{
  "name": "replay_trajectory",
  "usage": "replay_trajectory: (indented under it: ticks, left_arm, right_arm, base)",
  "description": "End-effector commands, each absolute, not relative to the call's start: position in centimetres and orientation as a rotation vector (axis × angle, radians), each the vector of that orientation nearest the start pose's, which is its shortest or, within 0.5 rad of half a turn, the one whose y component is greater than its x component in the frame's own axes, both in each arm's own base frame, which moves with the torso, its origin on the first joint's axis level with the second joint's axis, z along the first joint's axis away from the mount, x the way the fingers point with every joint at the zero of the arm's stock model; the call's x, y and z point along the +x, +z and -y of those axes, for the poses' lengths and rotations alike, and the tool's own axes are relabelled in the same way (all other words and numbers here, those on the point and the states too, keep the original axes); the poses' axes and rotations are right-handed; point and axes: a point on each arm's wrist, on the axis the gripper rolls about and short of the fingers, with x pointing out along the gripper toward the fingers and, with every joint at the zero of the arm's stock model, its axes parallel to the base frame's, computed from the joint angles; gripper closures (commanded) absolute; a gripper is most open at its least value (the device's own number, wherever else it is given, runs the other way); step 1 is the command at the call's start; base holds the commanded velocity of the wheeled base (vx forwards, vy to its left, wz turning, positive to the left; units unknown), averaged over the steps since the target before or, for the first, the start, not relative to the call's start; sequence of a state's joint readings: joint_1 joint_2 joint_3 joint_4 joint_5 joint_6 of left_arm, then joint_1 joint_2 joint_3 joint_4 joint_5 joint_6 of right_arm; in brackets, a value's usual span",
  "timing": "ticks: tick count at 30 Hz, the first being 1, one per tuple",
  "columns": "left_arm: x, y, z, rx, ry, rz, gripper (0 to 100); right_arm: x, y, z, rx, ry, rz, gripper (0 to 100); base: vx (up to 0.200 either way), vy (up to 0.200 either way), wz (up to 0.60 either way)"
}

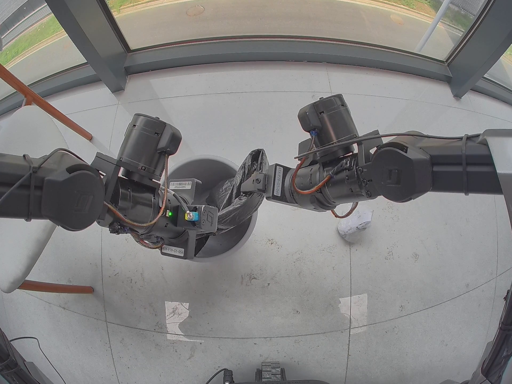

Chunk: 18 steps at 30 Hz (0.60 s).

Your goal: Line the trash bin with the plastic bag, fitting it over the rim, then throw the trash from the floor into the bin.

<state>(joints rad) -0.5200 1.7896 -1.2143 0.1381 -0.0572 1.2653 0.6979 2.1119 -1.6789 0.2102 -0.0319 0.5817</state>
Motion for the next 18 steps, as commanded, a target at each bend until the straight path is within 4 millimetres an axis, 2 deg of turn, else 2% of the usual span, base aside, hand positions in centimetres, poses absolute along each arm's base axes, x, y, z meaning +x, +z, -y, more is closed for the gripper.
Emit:
replay_trajectory:
  ticks: [1,5,6,18]
  left_arm:
    - [28.4,18.7,16.4,1.316,-0.906,-0.272,100]
    - [28.3,18.3,16.3,1.29,-0.869,-0.291,100]
    - [28.3,18.3,16.3,1.284,-0.857,-0.298,100]
    - [27.2,17.1,16.5,1.23,-0.837,-0.307,100]
  right_arm:
    - [33.0,18.3,-27.0,0.299,0.41,-0.786,0]
    - [33.2,17.8,-27.3,0.295,0.401,-0.786,0]
    - [33.3,17.6,-27.4,0.296,0.4,-0.786,100]
    - [33.7,16.8,-28.2,0.295,0.403,-0.791,100]
  base:
    - [0.0,0.0,0.0]
    - [0.0,0.0,0.0]
    - [0.0,0.0,0.0]
    - [0.0,0.0,0.0]
